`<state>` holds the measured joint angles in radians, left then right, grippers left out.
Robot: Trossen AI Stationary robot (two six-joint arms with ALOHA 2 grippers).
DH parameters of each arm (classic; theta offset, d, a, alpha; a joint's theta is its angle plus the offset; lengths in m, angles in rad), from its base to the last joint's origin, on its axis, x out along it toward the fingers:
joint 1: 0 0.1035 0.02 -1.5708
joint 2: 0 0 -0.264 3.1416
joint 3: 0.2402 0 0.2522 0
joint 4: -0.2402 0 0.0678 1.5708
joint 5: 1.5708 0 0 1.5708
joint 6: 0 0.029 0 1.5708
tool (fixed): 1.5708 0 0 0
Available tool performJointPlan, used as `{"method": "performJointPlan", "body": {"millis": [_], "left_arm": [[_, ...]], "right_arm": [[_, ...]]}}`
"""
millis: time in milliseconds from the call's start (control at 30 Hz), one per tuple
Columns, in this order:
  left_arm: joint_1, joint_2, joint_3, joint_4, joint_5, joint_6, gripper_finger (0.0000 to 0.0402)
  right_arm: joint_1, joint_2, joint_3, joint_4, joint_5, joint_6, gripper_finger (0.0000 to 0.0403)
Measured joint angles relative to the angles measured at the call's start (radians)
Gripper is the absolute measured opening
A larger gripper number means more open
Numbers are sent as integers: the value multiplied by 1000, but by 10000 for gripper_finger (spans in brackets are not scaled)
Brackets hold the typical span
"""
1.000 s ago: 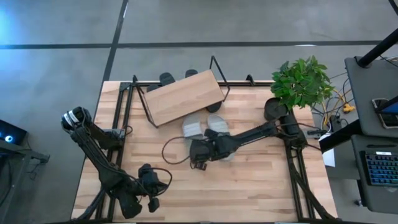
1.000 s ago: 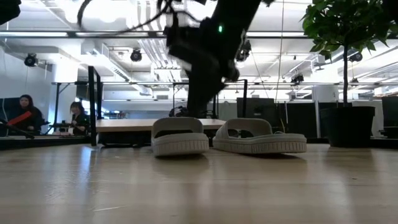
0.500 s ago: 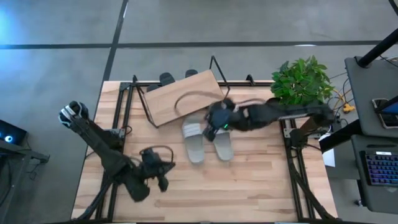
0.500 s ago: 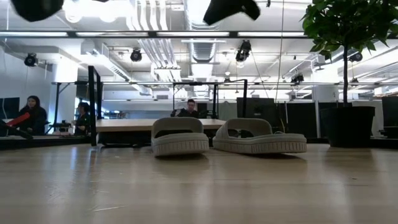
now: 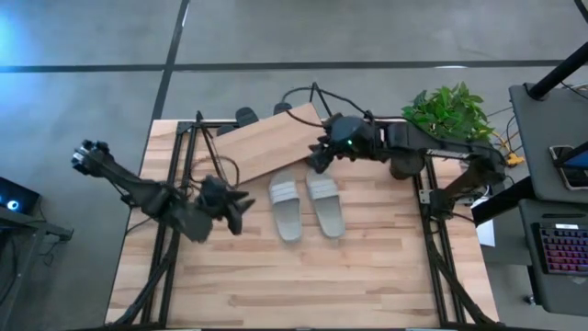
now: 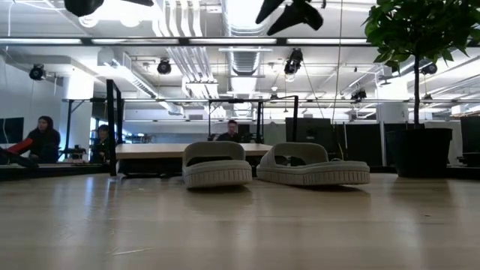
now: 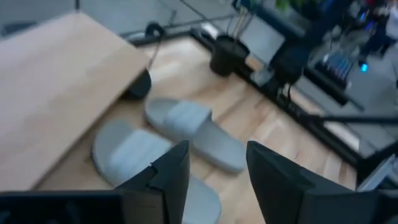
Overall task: Pick and place slides into the shelf
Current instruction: Move the shelf to the bottom right of the table
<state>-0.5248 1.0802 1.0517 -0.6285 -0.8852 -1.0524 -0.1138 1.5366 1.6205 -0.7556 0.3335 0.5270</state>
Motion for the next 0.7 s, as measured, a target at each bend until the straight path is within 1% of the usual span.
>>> {"method": "performJointPlan", "body": {"millis": [167,267,333,467,567,667,700], "left_arm": [[54,-79,1,48,-5,97,145],[54,-113,1,42,-6,125,146],[54,-129,-3,38,-8,146,144],[54,-161,-9,-49,-11,145,128],[55,-179,-11,-170,-8,140,110],[54,-199,-9,-269,-5,99,91],[54,-209,-10,-284,-7,93,84]], "right_arm": [[-89,105,88,4,-75,-85,169],[-144,194,163,-3,-130,-133,158],[-180,260,226,-10,-134,-143,148],[-256,426,399,-74,-177,-152,123],[-305,568,566,-121,-197,-159,101],[-341,701,740,-166,-255,-143,79],[-349,710,729,-125,-274,-145,72]]}}
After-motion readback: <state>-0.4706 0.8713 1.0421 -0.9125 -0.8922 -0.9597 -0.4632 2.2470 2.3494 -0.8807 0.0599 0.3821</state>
